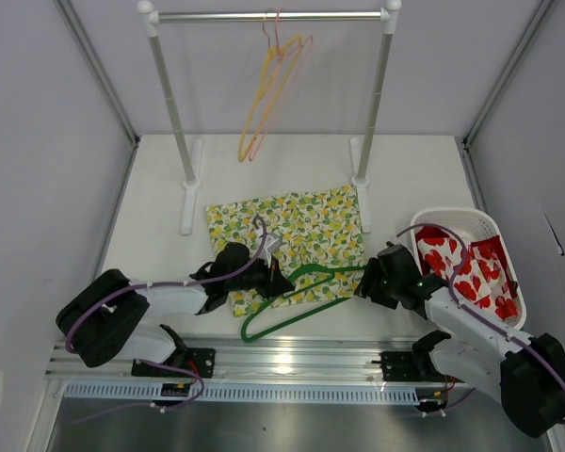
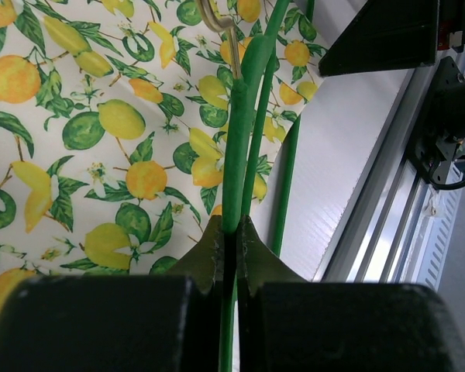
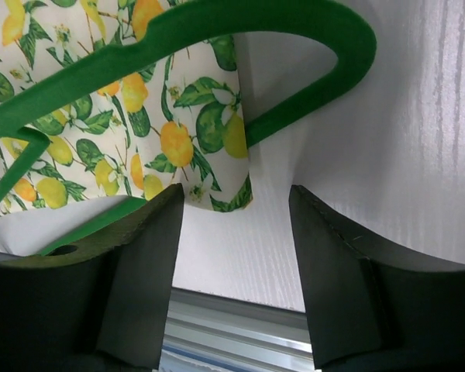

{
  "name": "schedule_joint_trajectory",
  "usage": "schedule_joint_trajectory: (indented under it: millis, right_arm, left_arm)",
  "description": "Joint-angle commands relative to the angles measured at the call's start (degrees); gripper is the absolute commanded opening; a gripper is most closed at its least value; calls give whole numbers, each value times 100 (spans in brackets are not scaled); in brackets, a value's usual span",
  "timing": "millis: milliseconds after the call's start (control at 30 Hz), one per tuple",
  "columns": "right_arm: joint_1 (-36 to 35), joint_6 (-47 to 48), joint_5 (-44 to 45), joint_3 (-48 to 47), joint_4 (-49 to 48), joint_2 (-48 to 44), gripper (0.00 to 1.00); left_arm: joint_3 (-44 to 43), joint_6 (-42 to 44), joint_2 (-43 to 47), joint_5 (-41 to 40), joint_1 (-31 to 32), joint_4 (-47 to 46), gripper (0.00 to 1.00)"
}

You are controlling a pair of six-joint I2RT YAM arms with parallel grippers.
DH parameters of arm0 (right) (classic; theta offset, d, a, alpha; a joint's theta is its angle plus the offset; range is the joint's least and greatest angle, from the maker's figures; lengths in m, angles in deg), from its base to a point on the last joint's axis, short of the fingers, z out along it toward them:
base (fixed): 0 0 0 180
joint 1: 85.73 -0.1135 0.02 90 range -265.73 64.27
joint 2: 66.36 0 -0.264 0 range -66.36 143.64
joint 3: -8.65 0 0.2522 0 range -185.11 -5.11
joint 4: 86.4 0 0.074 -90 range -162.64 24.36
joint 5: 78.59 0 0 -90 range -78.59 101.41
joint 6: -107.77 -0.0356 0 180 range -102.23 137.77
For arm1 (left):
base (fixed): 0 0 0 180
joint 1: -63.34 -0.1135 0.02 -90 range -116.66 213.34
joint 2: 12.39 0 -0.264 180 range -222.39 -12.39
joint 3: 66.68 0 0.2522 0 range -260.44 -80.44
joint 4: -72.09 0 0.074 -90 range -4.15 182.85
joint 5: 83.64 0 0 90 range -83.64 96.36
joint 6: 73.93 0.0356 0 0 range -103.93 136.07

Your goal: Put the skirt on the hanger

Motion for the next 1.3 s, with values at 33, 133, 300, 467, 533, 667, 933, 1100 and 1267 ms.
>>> schedule_joint_trajectory:
  millis: [33, 133, 300, 467, 533, 667, 933, 1100, 1267]
  right_arm:
    - [-34, -368, 52, 91, -693, 55, 58]
    - [-34, -448, 209, 74, -676, 12, 48]
    - [149, -483, 263, 13, -623, -164, 32]
    - [466, -114, 377, -347, -52, -314, 24]
    - [676, 61, 360, -558, 150, -349, 24]
    - [932, 264, 202, -857, 326, -314, 24]
    - [1143, 457, 69, -1446, 519, -42, 23]
    - [1126, 493, -175, -1256, 512, -68, 30]
    - [1108, 326, -282, -595, 247, -314, 48]
  left_arm:
    - [-45, 442, -95, -259, -97, 241, 0]
    - [-45, 442, -95, -233, -124, 214, 0]
    - [-80, 433, -156, -215, -150, 170, 0]
    - [-63, 459, -156, -250, -159, 161, 0]
    - [-54, 477, -165, -259, -176, 144, 0]
    - [-54, 486, -174, -311, -194, 100, 0]
    - [-63, 565, -227, -417, -203, 135, 0]
    - [-54, 574, -209, -408, -203, 153, 0]
    - [-89, 573, -253, -399, -203, 117, 0]
